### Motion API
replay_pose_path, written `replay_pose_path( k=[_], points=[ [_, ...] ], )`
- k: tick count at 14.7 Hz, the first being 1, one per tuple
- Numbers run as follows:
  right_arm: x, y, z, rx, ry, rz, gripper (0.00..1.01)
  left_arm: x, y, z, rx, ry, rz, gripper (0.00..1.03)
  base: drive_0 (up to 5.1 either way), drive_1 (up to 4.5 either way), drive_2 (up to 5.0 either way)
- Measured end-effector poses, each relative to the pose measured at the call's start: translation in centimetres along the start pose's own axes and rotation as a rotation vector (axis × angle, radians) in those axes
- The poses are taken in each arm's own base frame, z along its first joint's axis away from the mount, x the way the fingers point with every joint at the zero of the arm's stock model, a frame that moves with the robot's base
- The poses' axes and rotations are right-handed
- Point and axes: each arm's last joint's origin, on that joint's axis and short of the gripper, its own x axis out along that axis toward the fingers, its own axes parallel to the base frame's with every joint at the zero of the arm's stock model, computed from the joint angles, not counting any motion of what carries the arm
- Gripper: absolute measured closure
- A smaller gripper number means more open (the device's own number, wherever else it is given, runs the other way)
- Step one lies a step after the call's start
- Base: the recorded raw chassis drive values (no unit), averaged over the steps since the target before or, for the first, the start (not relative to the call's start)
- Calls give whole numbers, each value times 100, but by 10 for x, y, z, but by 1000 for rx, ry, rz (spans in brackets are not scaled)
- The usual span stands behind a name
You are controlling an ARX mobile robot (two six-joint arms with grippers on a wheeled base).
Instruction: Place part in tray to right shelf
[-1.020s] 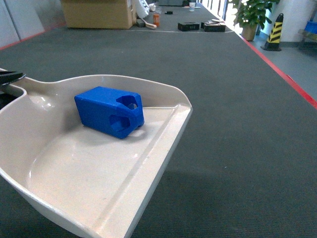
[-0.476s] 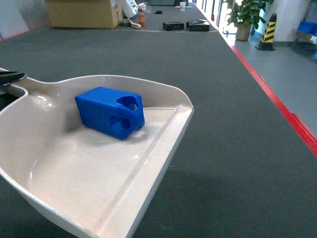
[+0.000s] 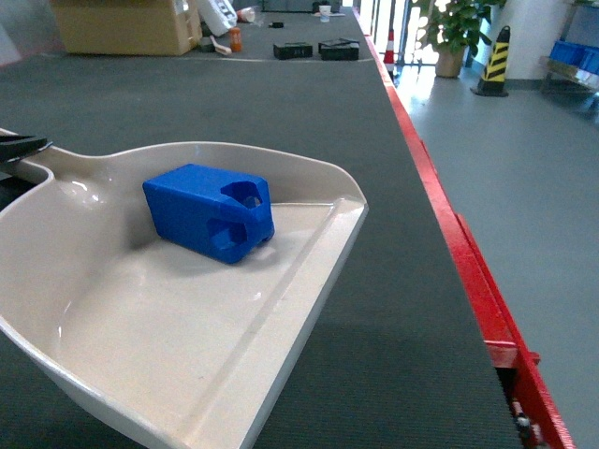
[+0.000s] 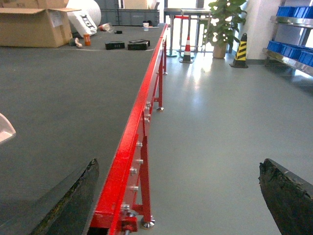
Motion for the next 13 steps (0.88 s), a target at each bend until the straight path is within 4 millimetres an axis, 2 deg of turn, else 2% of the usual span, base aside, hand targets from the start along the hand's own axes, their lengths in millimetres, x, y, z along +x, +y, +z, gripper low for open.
replay_pose_path(
  k=[4,13],
  points=[
    [0,0,0,0,0,0,3,0,1,0,-2,-2,7,85,501,-241,-241],
    [0,0,0,0,-2,0,3,0,0,0,-1,-1,2,85,467,-376,-119]
  ],
)
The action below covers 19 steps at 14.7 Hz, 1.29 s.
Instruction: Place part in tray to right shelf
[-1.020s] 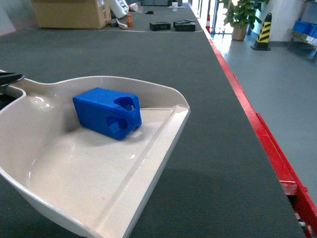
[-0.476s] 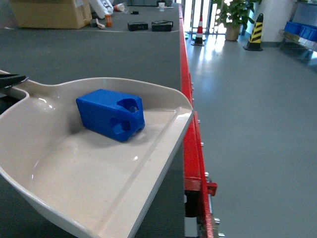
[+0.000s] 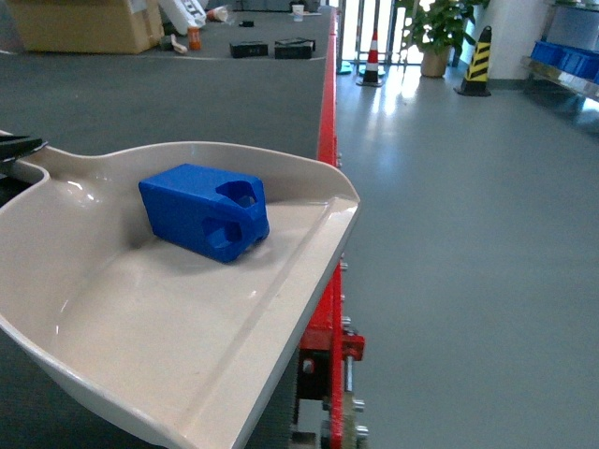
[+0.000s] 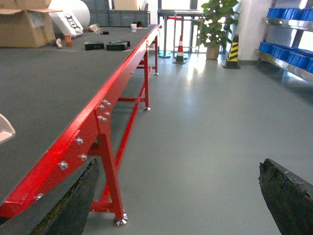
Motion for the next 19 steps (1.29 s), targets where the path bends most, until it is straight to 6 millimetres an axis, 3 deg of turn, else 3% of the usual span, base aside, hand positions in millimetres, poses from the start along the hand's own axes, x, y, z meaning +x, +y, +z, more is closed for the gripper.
replay_pose_path(
  k=[8,19],
  points=[
    [0,0,0,0,3,0,3,0,0,0,0,2,-1,85,479,-364,-104],
    [0,0,0,0,2,0,3,0,0,0,0,-4,2,85,504,-237,-237]
  ],
)
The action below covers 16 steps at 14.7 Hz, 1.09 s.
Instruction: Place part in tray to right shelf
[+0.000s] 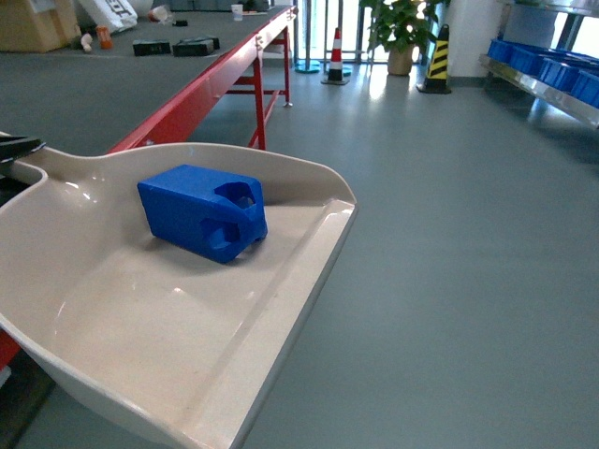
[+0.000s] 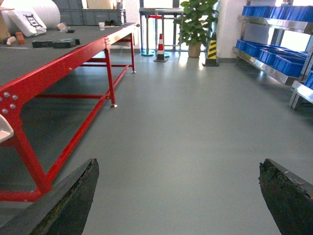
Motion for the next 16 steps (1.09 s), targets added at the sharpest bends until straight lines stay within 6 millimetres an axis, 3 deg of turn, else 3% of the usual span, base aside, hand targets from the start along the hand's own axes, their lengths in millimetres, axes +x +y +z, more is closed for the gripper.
replay_pose_path(
  k=[16],
  points=[
    [0,0,0,0,0,-3,3,1,-1,-4,1,35,-7,85,477,-222,-222]
  ],
)
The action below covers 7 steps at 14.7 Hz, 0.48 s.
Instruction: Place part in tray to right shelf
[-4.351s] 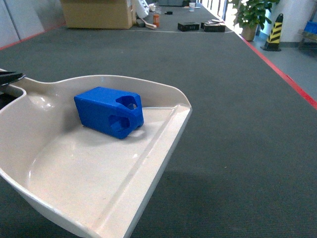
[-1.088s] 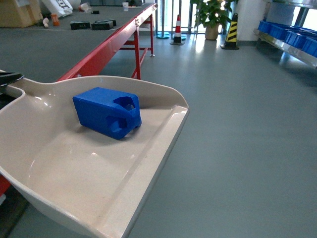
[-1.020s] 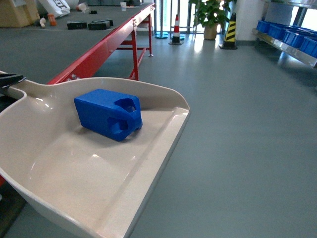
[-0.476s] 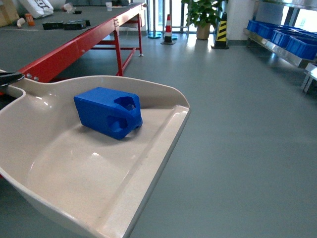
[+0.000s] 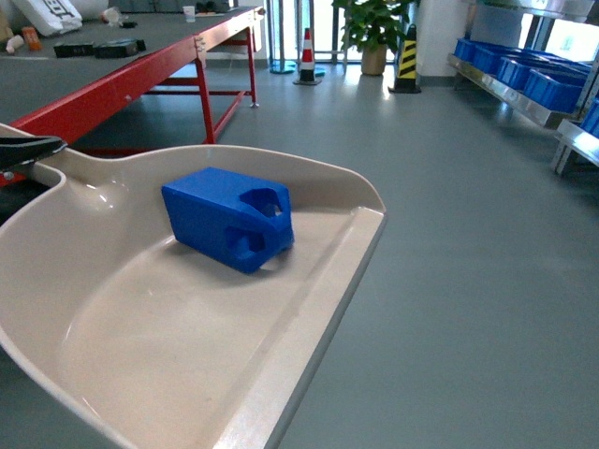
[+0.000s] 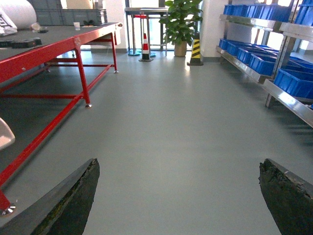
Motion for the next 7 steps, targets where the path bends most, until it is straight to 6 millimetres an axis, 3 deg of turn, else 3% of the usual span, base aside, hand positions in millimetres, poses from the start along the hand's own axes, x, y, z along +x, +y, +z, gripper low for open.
replay_pose_path(
  k=[1,7],
  points=[
    [0,0,0,0,-1,0,3,0,1,1,-2,-10,7,85,0,0,0],
    [0,0,0,0,0,0,3,-2,1,4,-1,-30,7,85,3,433,-428]
  ],
)
